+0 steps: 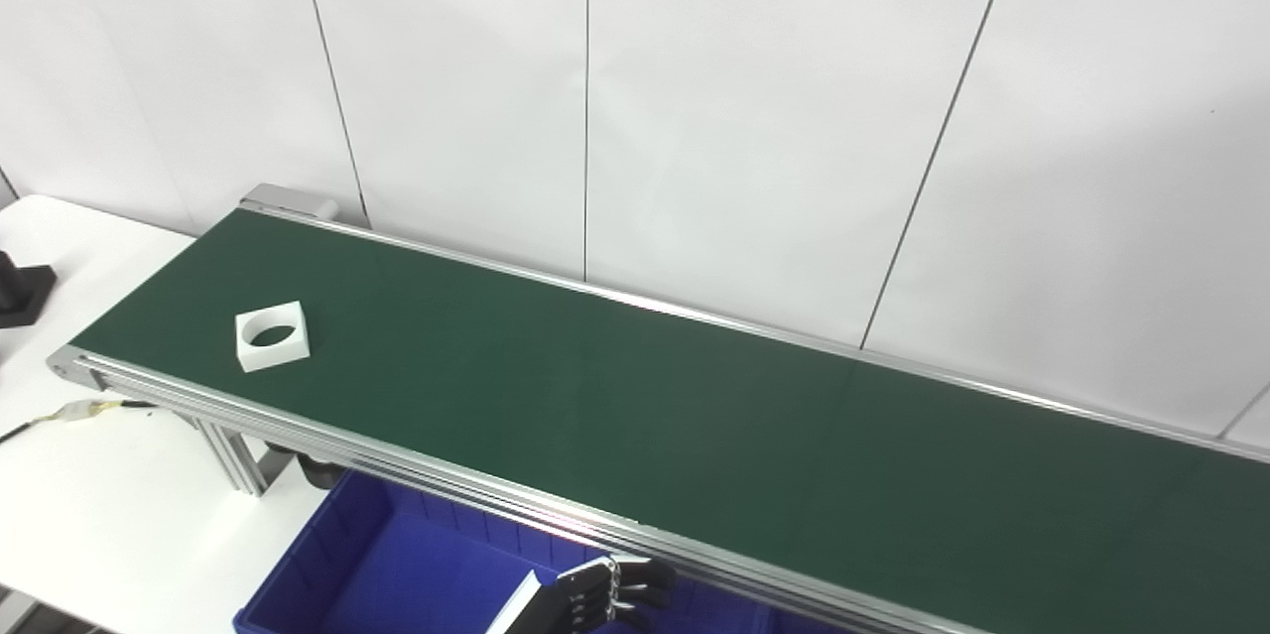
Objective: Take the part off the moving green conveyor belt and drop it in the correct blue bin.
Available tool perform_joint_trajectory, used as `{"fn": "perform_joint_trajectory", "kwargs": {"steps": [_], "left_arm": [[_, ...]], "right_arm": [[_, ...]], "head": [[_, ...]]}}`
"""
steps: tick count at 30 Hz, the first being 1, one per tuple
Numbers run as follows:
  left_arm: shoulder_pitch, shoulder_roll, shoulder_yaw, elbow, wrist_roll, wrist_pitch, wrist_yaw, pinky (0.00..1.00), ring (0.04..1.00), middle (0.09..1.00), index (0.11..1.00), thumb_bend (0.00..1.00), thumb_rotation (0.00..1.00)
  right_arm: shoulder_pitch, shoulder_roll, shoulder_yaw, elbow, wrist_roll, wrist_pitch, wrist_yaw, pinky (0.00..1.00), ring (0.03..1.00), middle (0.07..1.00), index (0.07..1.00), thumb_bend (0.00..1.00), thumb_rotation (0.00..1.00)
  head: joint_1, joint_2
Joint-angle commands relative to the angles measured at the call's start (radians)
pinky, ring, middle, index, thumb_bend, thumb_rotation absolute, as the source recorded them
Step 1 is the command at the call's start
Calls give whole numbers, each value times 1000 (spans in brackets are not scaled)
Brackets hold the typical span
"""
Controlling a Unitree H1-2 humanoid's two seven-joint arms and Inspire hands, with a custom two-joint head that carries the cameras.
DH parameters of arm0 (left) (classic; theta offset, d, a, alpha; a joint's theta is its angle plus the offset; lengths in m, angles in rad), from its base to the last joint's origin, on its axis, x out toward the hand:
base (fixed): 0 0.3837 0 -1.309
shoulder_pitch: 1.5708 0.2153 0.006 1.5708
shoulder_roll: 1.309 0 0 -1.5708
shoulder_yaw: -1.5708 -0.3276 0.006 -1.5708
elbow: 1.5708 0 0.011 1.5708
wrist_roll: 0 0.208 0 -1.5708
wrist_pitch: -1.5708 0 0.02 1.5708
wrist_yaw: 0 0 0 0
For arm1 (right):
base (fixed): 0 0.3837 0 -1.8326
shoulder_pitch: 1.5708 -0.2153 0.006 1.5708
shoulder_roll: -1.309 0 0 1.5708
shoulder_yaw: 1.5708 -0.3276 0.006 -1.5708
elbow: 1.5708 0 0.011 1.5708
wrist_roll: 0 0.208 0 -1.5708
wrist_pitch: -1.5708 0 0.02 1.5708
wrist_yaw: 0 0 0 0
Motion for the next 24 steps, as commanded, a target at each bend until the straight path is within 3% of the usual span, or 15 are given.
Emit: {"fn": "perform_joint_trajectory", "kwargs": {"steps": [1,13,18,24], "left_arm": [[-18,4,-11,-5,-4,-36,20,631,718,760,722,949,105],[-25,12,-33,25,-1,-36,53,615,702,744,701,959,110],[-29,16,-39,30,-8,-36,56,613,698,740,698,953,99],[-32,14,-41,38,-15,-36,57,610,694,737,694,952,96]], "right_arm": [[-8,-8,4,-13,18,-59,-4,866,893,910,968,617,178],[-28,-36,40,25,22,-61,-46,837,885,912,968,595,152],[-29,-39,46,31,20,-61,-56,846,883,908,968,596,153],[-31,-47,55,28,20,-61,-67,831,878,906,965,581,75]], "head": [[1,-5],[1,-68],[-2,-73],[-5,-74]]}}
